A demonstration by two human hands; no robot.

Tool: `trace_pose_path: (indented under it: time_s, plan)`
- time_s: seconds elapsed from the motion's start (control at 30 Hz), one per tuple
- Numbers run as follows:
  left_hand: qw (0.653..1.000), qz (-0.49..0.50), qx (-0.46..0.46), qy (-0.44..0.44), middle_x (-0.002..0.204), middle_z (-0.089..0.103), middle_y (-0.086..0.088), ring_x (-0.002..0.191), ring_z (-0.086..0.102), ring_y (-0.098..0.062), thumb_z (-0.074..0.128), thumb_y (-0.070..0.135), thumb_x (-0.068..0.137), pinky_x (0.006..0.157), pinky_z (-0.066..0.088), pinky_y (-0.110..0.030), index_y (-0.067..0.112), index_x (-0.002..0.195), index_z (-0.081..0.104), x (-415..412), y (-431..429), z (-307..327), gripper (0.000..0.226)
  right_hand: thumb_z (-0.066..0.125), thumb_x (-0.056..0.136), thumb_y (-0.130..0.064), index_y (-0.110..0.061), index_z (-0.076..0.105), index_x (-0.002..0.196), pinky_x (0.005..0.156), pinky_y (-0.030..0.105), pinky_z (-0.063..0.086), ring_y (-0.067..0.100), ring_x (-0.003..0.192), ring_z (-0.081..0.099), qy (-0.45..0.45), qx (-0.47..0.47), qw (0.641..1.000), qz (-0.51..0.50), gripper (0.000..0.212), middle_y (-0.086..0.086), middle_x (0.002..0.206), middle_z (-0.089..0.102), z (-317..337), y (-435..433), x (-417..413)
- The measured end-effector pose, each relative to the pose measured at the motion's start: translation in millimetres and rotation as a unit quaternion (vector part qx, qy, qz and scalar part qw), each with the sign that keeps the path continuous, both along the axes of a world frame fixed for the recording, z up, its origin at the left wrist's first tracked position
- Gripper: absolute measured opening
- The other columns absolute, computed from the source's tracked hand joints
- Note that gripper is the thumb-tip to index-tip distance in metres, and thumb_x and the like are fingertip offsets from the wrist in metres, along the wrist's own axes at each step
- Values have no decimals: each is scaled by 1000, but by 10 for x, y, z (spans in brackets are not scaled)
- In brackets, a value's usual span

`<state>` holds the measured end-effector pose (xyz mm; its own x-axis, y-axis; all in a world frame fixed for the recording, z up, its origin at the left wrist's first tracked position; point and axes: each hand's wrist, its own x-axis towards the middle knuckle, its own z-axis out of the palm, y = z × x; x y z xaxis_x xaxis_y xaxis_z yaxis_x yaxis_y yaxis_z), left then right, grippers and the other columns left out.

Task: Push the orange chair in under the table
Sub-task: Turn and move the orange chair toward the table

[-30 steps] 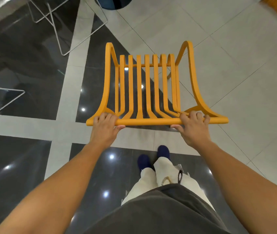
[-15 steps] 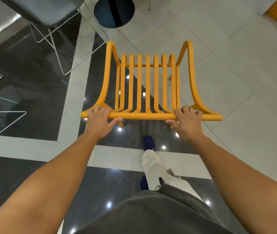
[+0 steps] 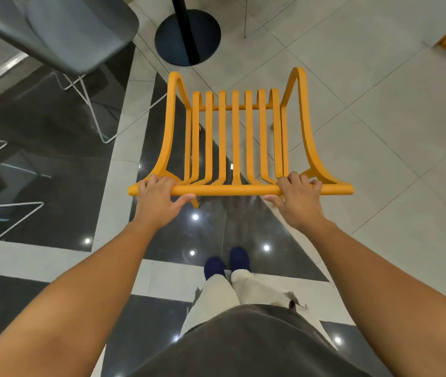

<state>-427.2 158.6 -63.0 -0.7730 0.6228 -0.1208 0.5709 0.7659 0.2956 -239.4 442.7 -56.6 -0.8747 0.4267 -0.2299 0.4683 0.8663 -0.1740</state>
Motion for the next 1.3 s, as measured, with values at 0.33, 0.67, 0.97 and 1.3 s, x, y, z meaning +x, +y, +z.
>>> trace_pose_path:
  time_s: [0.33,0.67,0.97,1.3]
  plan:
    - [1000,11,3,5,90,56,9,96,45,-19,49,70,81,87,32,-44,27,88,58,-887,393,2,45,38,87,-62,-17,55,110,95,57,32,30,104,48,11,1,1000,12,53,9,109,56,-19,427,-948]
    - [1000,24,-9,-4,94,60,6,96,44,-18,47,72,81,87,31,-43,27,88,58,-2089,821,11,47,40,88,-62,-19,56,110,96,60,32,29,105,47,9,-15,1000,21,51,7,109,56,-50,925,-2209]
    - [1000,24,-14,-14,94,58,8,97,43,-17,41,76,79,83,17,-34,27,89,60,-3169,1240,32,54,43,87,-61,-18,56,107,95,58,33,28,102,47,17,-12,1000,18,49,7,106,55,-48,1328,-3274]
    - [999,41,-21,-9,93,58,7,98,41,-16,40,76,79,84,18,-35,27,90,60,-4061,1840,10,54,45,88,-60,-18,55,108,93,55,30,27,104,46,25,-24,999,37,47,6,109,54,-27,2004,-4270]
